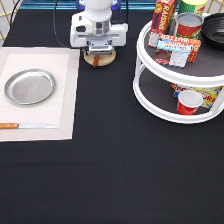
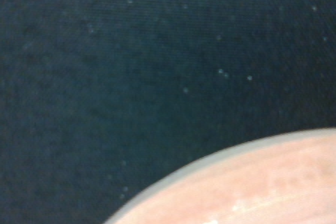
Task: Arrange plate and fork
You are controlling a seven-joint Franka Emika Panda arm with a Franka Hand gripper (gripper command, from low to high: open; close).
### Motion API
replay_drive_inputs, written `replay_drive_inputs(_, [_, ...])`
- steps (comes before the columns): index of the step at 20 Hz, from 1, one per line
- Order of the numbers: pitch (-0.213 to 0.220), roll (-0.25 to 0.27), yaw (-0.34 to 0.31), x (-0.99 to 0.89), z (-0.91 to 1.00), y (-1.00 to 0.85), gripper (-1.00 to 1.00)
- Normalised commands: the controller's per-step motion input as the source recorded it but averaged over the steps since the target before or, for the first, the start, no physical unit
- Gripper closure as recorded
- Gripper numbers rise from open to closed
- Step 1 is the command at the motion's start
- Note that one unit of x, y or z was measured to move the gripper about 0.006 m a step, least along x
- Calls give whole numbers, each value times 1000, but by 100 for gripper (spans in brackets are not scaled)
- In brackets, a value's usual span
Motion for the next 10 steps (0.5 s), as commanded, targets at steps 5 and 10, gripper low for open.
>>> replay_drive_inputs(5, [19, 32, -10, 35, 21, -1, 100])
replay_drive_inputs(10, [16, 34, -38, 74, 0, -54, 100])
